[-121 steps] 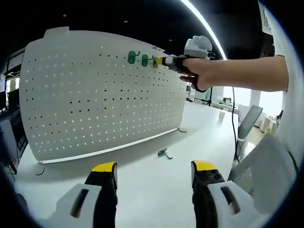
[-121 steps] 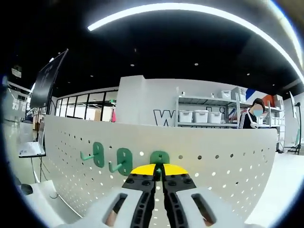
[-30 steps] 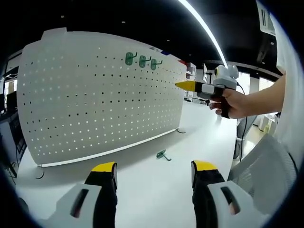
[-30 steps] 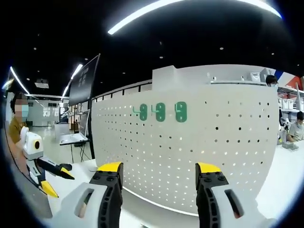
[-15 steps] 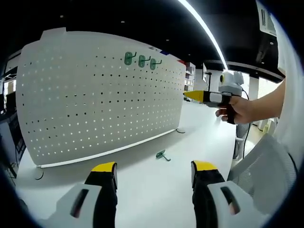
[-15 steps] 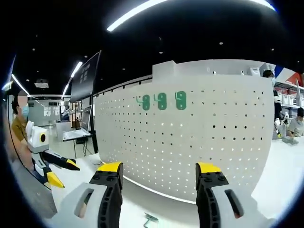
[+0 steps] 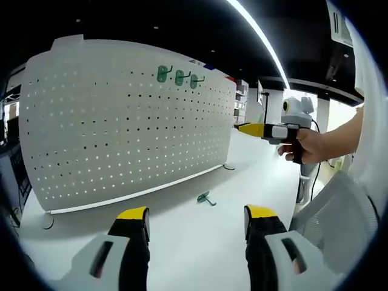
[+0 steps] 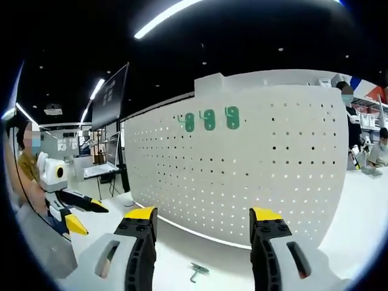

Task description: Insert the hook assembly into the mounting plate slot until the hook locks in place.

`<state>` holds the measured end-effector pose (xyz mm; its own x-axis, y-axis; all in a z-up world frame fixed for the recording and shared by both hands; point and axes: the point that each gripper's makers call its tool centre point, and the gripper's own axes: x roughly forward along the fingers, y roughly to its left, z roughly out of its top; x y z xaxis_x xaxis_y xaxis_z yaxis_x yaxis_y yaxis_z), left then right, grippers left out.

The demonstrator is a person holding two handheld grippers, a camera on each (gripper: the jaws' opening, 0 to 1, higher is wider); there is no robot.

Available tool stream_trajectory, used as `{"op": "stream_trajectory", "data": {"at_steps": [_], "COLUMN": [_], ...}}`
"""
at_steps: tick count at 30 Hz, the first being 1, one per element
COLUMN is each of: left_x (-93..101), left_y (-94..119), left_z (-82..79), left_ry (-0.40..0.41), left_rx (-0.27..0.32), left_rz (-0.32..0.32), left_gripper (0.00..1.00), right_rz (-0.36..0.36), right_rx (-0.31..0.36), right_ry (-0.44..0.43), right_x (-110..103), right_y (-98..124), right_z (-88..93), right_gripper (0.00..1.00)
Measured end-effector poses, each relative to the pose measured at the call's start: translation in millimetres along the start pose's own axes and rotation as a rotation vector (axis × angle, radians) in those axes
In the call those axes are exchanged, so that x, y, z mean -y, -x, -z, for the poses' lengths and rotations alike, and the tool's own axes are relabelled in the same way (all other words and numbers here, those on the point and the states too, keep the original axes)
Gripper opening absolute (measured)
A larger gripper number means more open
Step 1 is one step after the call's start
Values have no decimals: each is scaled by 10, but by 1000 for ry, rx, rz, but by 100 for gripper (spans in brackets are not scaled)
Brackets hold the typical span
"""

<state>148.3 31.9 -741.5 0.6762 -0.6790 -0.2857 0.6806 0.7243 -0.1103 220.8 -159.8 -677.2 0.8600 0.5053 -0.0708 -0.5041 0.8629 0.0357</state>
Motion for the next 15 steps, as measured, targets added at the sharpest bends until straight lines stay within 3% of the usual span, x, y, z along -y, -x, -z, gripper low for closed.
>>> {"op": "stream_trajectory", "data": {"at_steps": [15], "left_x": [-10], "left_y": [2], "left_z": [23], "left_ry": [8], "left_rx": [0], "left_rz": [-4], "left_gripper": [65], "right_rz": [-14], "right_rx": [-44], "right_ry": [-25], "right_x": [-43], "right_y": [91], "right_z": [170], "right_gripper": [59]}}
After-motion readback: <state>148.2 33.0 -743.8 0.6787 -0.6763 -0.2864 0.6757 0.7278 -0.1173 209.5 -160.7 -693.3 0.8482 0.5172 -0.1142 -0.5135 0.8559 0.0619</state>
